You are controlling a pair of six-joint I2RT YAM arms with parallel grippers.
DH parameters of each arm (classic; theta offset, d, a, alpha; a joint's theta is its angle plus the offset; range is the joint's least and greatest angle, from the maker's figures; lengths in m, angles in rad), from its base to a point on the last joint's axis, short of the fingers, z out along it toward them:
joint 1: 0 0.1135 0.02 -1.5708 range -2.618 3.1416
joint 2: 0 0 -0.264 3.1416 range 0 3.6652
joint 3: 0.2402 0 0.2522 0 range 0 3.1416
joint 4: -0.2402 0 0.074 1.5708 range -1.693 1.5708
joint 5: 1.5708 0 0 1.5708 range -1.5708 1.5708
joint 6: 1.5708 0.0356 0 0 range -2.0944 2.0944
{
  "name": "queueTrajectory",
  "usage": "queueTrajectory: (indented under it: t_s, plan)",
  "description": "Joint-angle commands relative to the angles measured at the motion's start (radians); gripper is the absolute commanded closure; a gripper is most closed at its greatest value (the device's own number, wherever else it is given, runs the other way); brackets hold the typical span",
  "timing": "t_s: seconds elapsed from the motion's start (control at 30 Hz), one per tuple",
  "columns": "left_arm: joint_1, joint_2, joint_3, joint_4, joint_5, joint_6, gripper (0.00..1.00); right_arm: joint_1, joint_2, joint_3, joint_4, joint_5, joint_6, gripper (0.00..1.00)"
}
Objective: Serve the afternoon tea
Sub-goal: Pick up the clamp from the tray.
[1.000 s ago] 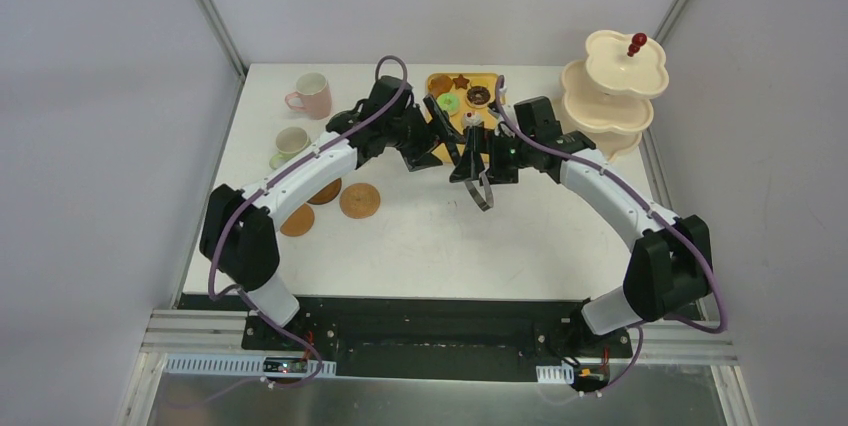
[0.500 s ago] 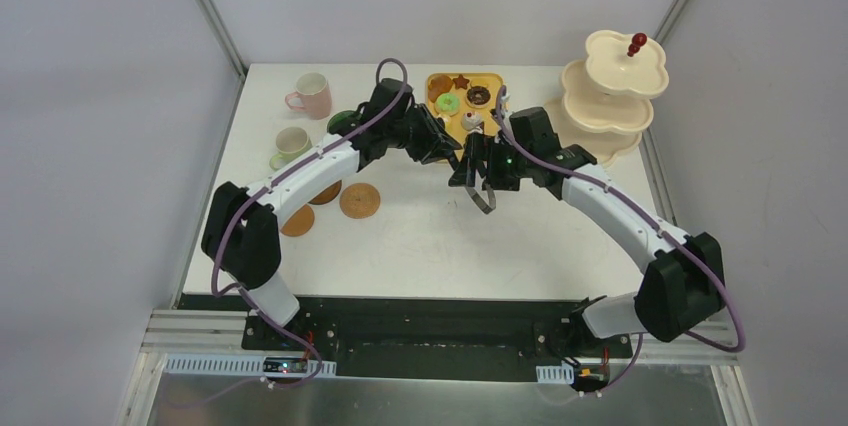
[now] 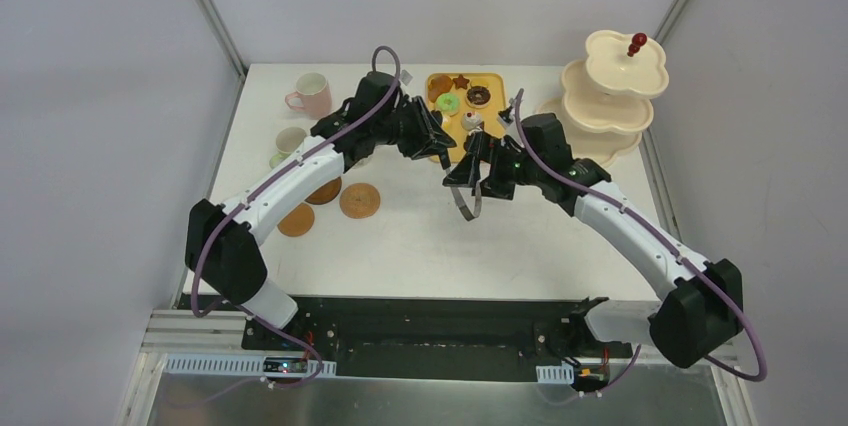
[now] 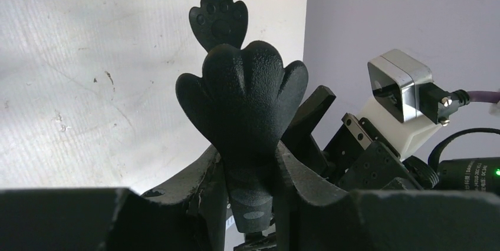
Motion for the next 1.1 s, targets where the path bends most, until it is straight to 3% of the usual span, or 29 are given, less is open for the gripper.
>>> queueTrajectory:
  t_s: [0.0, 0.23, 0.67, 0.8, 1.0, 1.07]
  plan:
    - [0.041, -0.038, -0.033, -0.050, -0.072, 0.022, 1.00, -0.015, -0.086, -0.050, 0.100, -0.026, 0.060, 0.00]
    - [0.043, -0.090, -0.215, 0.139, -0.030, -0.349, 1.00, 0.102, -0.131, -0.140, 0.316, 0.298, 0.074, 0.00]
    - [0.041, -0.079, -0.180, 0.122, -0.011, -0.327, 1.00, 0.169, -0.055, -0.134, 0.375, 0.426, 0.069, 0.00]
    - [0.041, -0.066, -0.176, 0.111, -0.003, -0.343, 1.00, 0.185, -0.061, -0.154, 0.429, 0.467, 0.047, 0.08]
    - [0.041, -0.061, -0.129, 0.044, -0.025, -0.283, 0.48, 0.184, -0.045, -0.137, 0.383, 0.525, 0.058, 0.18]
    - [0.043, -0.063, -0.103, 0.015, -0.040, -0.251, 0.37, 0.176, -0.044, -0.132, 0.359, 0.521, 0.065, 0.20]
